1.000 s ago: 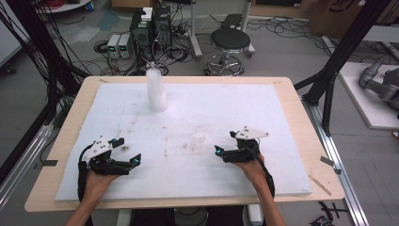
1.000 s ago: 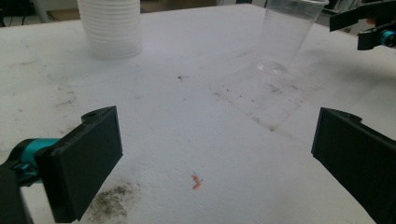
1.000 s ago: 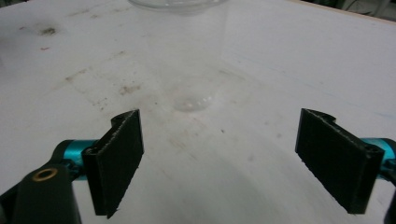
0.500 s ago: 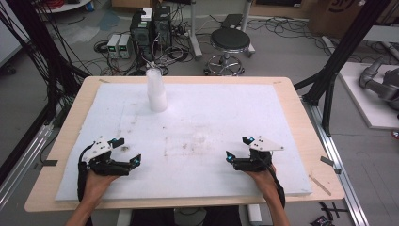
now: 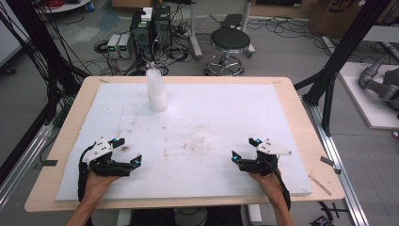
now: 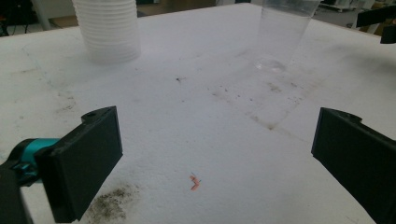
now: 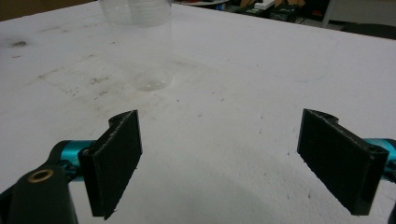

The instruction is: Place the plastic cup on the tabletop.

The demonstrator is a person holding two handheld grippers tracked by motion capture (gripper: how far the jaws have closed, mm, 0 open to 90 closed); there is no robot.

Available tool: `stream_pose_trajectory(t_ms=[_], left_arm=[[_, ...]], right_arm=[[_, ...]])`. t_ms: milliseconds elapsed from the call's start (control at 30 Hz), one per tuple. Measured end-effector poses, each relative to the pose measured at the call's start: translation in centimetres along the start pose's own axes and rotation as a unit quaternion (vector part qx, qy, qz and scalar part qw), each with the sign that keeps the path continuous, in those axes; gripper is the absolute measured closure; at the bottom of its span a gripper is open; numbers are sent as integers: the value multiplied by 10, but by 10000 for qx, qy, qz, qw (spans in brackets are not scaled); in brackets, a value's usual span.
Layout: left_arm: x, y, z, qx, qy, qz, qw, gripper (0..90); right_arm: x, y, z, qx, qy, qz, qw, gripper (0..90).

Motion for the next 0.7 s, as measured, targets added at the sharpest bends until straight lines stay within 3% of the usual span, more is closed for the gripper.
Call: stream_pose_trajectory(t_ms=[133, 367, 700], left_arm=[[0, 1, 0, 46, 5, 3, 10000, 17], [0, 1, 0, 98, 2, -9, 10000, 17], [-1, 1, 0, 53, 29, 21, 10000, 17]], right_arm=[[1, -2, 0, -93, -25, -132, 9999, 139], [5, -4, 2, -183, -245, -126, 9995, 139], [7, -4, 3, -103, -325, -185, 9992, 139]])
Point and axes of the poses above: each handheld gripper's, and its own axes: x roughly forward along the jaws, z roughly out of its underside, y roughly to its right, the point moved 9 cm from there along x, roughly forward along the jaws, and after that the axes turned 10 degrees about -y, right-handed, at the moved point
